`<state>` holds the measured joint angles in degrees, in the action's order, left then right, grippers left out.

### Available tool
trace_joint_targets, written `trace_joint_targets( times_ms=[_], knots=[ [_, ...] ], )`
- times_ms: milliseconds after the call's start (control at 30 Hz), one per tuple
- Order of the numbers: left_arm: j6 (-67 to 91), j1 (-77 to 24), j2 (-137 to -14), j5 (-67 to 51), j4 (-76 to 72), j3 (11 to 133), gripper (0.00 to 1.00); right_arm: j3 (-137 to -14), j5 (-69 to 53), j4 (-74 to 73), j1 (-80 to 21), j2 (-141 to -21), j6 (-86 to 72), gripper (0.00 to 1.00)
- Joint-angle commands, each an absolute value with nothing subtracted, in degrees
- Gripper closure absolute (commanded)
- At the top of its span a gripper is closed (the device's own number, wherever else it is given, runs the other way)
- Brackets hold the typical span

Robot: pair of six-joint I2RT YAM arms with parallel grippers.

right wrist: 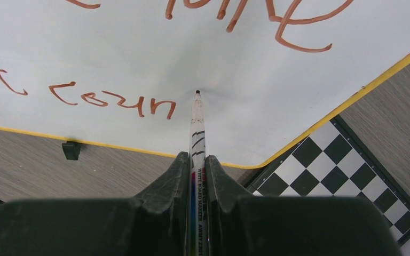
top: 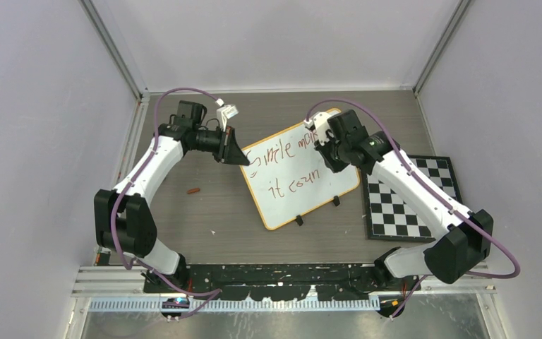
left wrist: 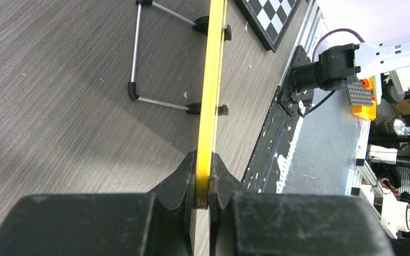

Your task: Write a sentence on the whiteboard

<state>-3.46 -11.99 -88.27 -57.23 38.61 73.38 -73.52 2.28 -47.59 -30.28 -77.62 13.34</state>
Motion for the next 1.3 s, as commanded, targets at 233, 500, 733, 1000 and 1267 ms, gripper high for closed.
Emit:
trace_joint_targets(
  times_ms=[233, 500, 733, 1000, 1267],
  knots=[
    [-5.45, -11.69, -89.08, -54.05, 38.46, 74.82, 1.0, -70.57, 2.4, -44.42, -29.79, -77.34, 13.09, 1.0],
    [-5.21, -11.69, -89.28, -54.4, 38.21, 74.65, 1.0, -66.55, 2.85, -44.21, -29.84, -75.59, 13.13, 1.0],
    [-5.16, -11.71, -88.76, -54.31, 38.18, 74.51, 1.0, -69.55, 5.64, -44.85, -29.69, -75.79, 14.68, 1.0],
    [-5.44, -11.7, -88.47, -54.68, 38.63, 74.49, 1.0, -72.86, 5.95, -46.11, -29.69, -76.55, 15.7, 1.0],
    [-5.54, -11.69, -88.68, -54.76, 38.63, 74.71, 1.0, -74.46, 0.81, -48.35, -30.2, -76.55, 14.17, 1.0]
  ],
)
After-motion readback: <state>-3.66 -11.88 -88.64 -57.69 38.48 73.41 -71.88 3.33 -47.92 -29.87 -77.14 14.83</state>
